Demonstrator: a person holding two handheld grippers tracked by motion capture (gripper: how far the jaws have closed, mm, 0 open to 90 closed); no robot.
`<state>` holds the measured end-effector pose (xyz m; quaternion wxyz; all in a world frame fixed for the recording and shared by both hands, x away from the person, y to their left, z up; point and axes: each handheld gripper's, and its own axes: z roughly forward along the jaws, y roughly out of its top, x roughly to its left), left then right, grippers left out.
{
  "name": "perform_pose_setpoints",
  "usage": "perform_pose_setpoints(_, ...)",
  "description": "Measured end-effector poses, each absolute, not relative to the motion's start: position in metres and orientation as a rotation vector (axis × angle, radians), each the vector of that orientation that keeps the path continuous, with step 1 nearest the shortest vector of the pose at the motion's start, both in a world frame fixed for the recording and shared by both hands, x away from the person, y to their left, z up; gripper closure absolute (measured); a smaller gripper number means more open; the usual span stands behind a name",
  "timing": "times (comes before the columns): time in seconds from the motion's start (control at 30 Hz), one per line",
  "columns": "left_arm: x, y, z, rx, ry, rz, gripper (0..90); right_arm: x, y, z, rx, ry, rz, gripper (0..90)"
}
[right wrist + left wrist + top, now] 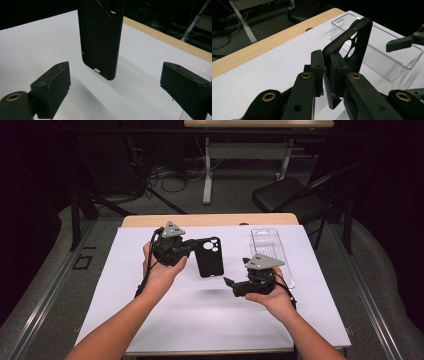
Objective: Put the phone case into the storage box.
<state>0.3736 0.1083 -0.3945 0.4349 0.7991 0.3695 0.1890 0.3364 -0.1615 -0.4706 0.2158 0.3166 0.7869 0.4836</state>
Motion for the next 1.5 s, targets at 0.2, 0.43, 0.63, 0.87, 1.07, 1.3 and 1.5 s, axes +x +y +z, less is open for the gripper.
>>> perform_pose_setpoints(0.2, 0.375, 0.108, -0.396, 1.990, 0.939, 0.482, 83.2, 0.338, -0.160, -0.473, 0.900, 2.186, 1.333, 6.1)
perform_pose_setpoints(0.43, 0.376, 0.105, -0.400, 1.999, 0.959, 0.495, 83.2, 0.337, -0.157, -0.471, 0.897, 2.191, 1.310, 4.7)
perform_pose_setpoints(0.63, 0.377, 0.101, -0.401, 2.004, 0.966, 0.500, 83.2, 0.339, -0.156, -0.461, 0.860, 2.186, 1.254, 22.7)
perform_pose_setpoints(0.87, 0.377, 0.097, -0.402, 2.029, 0.957, 0.489, 83.2, 0.343, -0.152, -0.453, 0.811, 2.166, 1.200, 30.9)
perform_pose_setpoints(1.07, 0.377, 0.094, -0.402, 2.033, 0.950, 0.495, 83.1, 0.352, -0.151, -0.445, 0.827, 2.159, 1.166, 35.5)
perform_pose_setpoints(1.3, 0.377, 0.091, -0.402, 2.045, 0.936, 0.477, 83.2, 0.359, -0.150, -0.434, 0.839, 2.178, 1.159, 39.6)
perform_pose_setpoints(1.5, 0.377, 0.090, -0.403, 2.049, 0.933, 0.484, 83.1, 0.363, -0.148, -0.426, 0.814, 2.189, 1.164, 46.3)
